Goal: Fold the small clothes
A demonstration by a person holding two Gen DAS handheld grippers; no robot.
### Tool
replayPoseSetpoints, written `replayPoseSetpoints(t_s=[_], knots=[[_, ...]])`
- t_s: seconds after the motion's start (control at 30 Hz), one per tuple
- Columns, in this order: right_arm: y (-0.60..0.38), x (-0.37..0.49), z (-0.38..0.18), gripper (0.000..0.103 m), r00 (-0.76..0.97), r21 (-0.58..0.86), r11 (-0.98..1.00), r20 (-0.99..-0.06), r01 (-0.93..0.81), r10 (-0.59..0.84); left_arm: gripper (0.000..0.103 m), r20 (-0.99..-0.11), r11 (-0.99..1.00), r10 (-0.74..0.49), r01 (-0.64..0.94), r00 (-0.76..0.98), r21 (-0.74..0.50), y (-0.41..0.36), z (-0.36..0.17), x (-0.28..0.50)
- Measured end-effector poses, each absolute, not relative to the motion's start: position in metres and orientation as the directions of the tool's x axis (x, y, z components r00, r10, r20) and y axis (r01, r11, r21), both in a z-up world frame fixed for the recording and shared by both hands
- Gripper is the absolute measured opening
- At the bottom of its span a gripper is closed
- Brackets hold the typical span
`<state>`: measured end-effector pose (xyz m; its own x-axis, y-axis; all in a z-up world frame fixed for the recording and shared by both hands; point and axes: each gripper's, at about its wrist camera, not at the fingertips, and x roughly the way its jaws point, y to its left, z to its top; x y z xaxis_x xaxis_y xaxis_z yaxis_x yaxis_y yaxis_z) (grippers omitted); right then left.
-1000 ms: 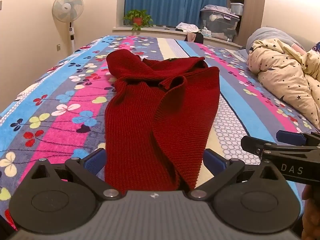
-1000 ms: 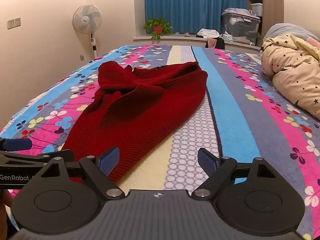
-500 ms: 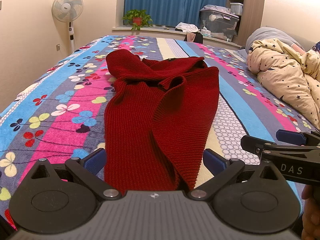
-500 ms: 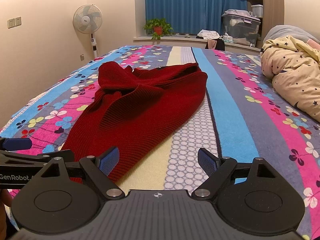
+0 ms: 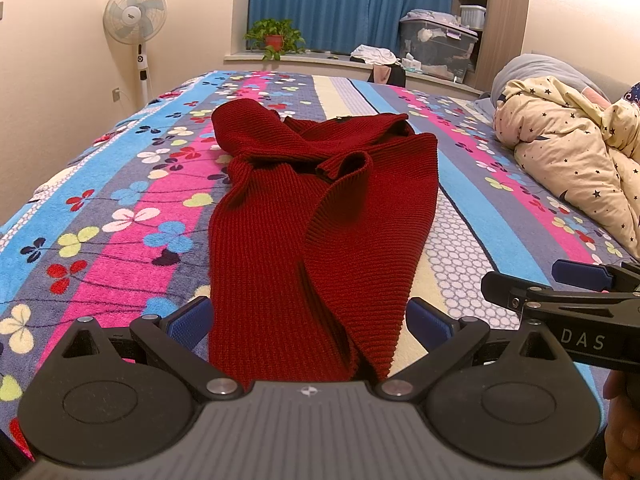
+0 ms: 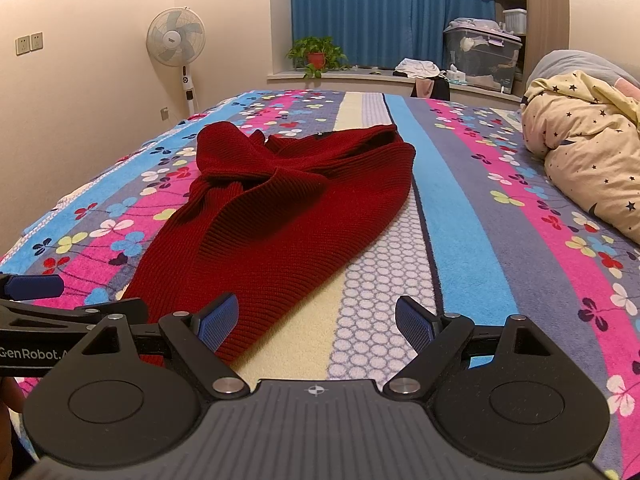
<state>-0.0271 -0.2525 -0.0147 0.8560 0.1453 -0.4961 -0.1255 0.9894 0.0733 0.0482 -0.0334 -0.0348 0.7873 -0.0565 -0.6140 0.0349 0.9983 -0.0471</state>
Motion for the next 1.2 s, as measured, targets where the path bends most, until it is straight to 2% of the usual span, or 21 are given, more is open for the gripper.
replayPoseSetpoints(t_s=[0.77, 0.83, 0.87, 0.9, 0.97, 1.0, 1.1, 1.17, 1.2], knots=[[-0.257, -0.031, -0.010, 0.087, 0.865, 0.075, 0.990, -0.480, -0.123, 0.144, 0.102, -0.606, 0.997, -0.072, 0.049, 0.792, -0.055, -0.031, -0.030, 0.046], [-0.256, -0.032, -0.008, 0.083, 0.875, 0.074, 0.990, -0.463, -0.120, 0.141, 0.102, -0.606, 0.995, -0.101, 0.073, 0.789, -0.070, -0.024, -0.023, 0.049], [-0.258, -0.033, -0.007, 0.072, 0.881, 0.076, 0.990, -0.451, -0.120, 0.141, 0.099, -0.602, 0.994, -0.107, 0.090, 0.791, -0.059, -0.020, -0.018, 0.053], [-0.261, -0.034, -0.005, 0.057, 0.887, 0.085, 0.989, -0.438, -0.122, 0.147, 0.088, -0.595, 0.994, -0.105, 0.106, 0.797, -0.034, -0.016, -0.012, 0.058], [-0.261, -0.031, -0.008, 0.041, 0.883, 0.106, 0.985, -0.438, -0.137, 0.170, 0.073, -0.590, 0.990, -0.102, 0.138, 0.801, 0.016, -0.007, -0.002, 0.072], [-0.262, -0.031, -0.008, 0.036, 0.887, 0.109, 0.985, -0.430, -0.136, 0.170, 0.067, -0.586, 0.987, -0.104, 0.154, 0.804, 0.036, -0.002, 0.002, 0.081], [-0.265, -0.030, -0.007, 0.036, 0.903, 0.115, 0.985, -0.399, -0.126, 0.161, 0.056, -0.574, 0.980, -0.116, 0.186, 0.811, 0.065, 0.020, 0.003, 0.108], [-0.266, -0.027, -0.007, 0.036, 0.897, 0.116, 0.985, -0.411, -0.125, 0.163, 0.055, -0.591, 0.985, -0.081, 0.156, 0.802, 0.077, 0.035, -0.011, 0.126], [-0.266, -0.026, -0.008, 0.036, 0.896, 0.115, 0.985, -0.413, -0.128, 0.164, 0.055, -0.629, 0.990, -0.055, 0.126, 0.775, 0.070, 0.042, -0.024, 0.135]])
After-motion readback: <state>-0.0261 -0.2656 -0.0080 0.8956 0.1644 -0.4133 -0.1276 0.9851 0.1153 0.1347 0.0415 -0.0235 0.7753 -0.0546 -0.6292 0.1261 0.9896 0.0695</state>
